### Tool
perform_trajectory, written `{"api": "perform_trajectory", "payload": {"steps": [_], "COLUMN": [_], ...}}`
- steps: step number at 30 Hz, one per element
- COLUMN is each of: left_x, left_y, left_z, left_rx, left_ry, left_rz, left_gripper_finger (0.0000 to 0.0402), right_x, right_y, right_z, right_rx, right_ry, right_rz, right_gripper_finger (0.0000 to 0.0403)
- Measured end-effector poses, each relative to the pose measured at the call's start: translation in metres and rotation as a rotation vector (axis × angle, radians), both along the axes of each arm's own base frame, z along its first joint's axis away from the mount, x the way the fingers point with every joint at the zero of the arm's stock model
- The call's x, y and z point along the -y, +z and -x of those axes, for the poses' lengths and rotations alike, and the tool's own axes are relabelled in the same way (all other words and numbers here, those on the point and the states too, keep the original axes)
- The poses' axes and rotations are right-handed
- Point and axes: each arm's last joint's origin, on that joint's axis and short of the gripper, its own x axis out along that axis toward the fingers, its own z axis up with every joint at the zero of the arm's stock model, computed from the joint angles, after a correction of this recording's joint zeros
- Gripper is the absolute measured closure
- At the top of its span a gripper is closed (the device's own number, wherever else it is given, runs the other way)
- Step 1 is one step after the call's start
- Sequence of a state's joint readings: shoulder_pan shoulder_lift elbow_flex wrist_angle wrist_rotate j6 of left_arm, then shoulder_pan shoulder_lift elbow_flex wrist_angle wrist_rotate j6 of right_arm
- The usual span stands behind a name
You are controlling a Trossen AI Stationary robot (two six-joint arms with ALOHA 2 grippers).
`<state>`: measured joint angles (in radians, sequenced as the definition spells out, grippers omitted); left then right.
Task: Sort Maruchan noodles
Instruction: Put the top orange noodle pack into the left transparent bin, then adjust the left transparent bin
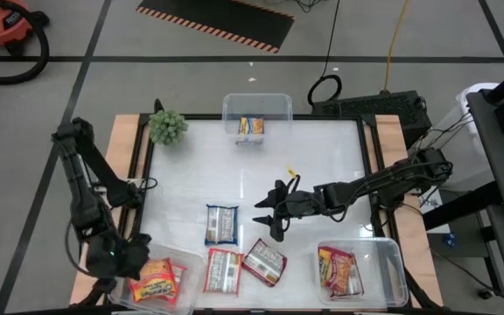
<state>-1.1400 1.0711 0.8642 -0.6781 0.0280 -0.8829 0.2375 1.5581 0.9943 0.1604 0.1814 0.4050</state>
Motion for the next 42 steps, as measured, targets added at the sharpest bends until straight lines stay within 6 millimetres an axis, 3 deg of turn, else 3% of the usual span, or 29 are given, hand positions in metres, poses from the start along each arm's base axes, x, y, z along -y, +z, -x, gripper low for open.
{"api": "perform_trajectory", "payload": {"steps": [3,11,21,29,38,42], "left_x": [0.010,0.025,0.035,0.031,0.007,-0.005], "left_y": [-0.012,-0.033,-0.035,-0.035,-0.034,-0.024], "left_z": [-0.003,-0.010,-0.019,-0.026,-0.063,-0.070], "left_rx": [-0.104,-0.169,-0.023,0.129,0.283,0.317], "left_ry": [0.018,0.063,0.124,0.106,0.083,0.109], "left_rz": [-0.024,-0.102,-0.081,-0.152,-0.291,-0.270], "left_gripper_finger": [0.0396,0.0397,0.0398,0.0398,0.0398,0.0398], "right_x": [0.001,0.001,0.001,0.001,-0.003,-0.002], "right_y": [-0.005,-0.007,-0.007,-0.007,-0.016,-0.024], "right_z": [0.002,0.003,0.003,0.003,0.009,0.013], "right_rx": [-0.017,-0.021,-0.020,-0.020,-0.089,-0.122], "right_ry": [-0.002,0.005,0.020,0.027,0.064,0.066], "right_rz": [-0.001,0.012,0.035,0.047,0.056,0.059], "right_gripper_finger": [0.0197,0.0197,0.0197,0.0197,0.0197,0.0197]}}
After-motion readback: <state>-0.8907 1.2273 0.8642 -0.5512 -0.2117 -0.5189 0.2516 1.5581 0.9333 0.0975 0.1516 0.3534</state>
